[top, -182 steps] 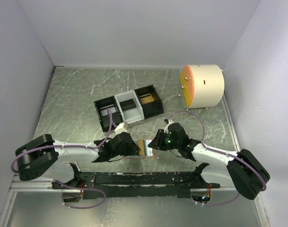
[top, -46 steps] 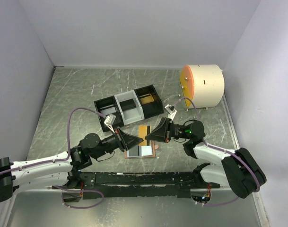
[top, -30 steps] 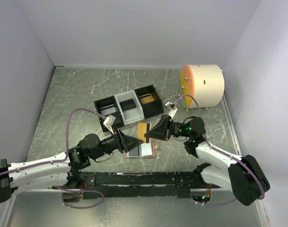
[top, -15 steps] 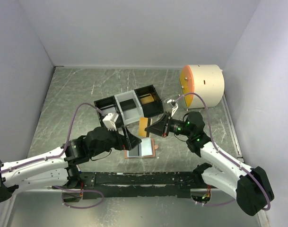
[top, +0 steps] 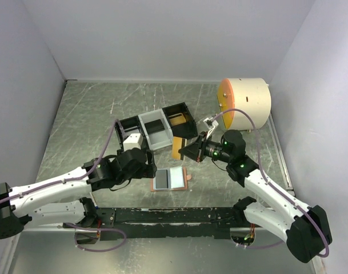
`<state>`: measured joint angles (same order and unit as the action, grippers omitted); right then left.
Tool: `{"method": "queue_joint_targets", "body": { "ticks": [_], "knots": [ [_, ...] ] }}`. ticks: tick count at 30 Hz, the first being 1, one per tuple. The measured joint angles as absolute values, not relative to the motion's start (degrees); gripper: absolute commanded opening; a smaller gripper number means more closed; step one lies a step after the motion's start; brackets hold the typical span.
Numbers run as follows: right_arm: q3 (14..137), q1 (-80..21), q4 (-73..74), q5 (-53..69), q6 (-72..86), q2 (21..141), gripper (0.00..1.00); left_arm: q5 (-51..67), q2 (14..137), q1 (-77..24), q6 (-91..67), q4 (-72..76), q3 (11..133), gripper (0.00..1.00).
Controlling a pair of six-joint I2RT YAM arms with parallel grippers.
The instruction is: Take the credit cards out of the card holder
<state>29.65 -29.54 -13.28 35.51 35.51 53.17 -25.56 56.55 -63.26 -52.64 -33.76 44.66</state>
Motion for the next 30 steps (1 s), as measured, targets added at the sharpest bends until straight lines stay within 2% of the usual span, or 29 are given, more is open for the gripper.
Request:
{"method": "queue_joint_targets", "body": {
  "ticks": [3, 10, 15, 22, 30],
  "knots": [
    [31.0, -29.5, -9.8, 32.7, 32.3, 53.1, 0.0, -25.5, 59.2, -60.0, -50.7, -36.0, 46.4, 0.99],
    [31.2, -29.5, -5.6, 25.3, 25.9, 50.1, 0.0, -19.9, 62.0, -42.9, -42.3, -37.1, 49.1, 1.0],
    [31.2, -29.5, -5.2, 20.1, 19.8, 48.2, 0.0, -18.0, 63.9, -35.4, -35.8, -38.3, 52.8, 1.0],
    [31.1, -29.5, -2.6, 15.5, 10.3, 46.8, 0.0, -15.7, 58.7, -19.4, -27.4, -36.4, 52.4, 0.99],
    [32.5, -29.6, 0.1, 14.7, -1.4, 49.5, 0.0, -16.2, 48.9, -16.8, -25.1, -34.5, 47.2, 0.99]
  ]
}}
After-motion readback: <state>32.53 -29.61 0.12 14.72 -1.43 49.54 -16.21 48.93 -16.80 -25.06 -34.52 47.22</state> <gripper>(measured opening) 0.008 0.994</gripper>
